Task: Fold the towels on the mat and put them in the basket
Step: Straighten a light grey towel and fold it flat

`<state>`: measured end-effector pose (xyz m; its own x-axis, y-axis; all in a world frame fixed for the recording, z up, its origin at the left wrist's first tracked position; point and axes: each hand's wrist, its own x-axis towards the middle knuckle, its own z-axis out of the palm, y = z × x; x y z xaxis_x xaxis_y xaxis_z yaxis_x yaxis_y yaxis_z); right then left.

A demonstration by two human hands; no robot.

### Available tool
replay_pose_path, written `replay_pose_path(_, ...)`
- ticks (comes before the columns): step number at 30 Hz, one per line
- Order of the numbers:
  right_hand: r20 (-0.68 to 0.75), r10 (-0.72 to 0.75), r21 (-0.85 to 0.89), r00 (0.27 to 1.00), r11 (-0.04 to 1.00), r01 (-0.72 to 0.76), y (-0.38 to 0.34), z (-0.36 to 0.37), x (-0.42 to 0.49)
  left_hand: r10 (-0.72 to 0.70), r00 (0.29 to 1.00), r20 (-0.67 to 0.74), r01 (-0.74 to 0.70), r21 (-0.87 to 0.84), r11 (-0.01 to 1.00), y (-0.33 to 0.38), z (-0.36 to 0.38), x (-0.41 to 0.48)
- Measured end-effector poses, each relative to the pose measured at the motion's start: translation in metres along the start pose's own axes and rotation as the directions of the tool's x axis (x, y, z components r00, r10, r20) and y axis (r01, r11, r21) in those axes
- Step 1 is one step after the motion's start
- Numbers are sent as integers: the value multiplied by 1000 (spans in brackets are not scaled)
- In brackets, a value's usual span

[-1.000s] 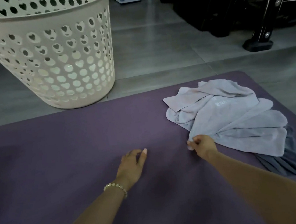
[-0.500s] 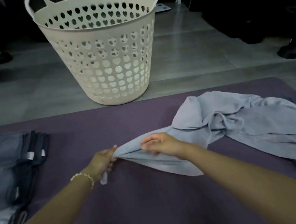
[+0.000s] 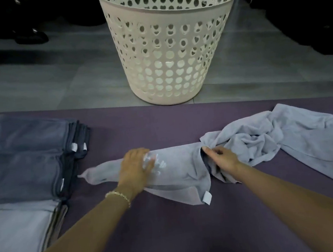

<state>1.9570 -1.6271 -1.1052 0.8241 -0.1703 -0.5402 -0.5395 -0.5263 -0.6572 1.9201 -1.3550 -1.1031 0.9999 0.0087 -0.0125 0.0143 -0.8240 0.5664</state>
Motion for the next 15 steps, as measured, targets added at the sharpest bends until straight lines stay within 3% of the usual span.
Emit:
replay_pose_path(3, 84, 45, 90, 995, 994, -53, -4, 4, 1, 27, 931, 364, 92, -306, 948, 55, 36, -9)
replay_pose_path(5, 150, 31, 196, 988, 979, -60, -5, 1, -5, -18, 890, 455, 268, -491, 829, 86, 55, -13)
replay_pose_path(8, 229, -25, 246, 973, 969, -32, -2, -5, -14, -83, 894, 440, 395, -687, 610, 114, 71, -6)
replay_pose_path(15, 250, -208, 221, 946, 963, 154, -9, -9, -37, -105, 949, 296, 294, -718, 631, 113, 67, 21)
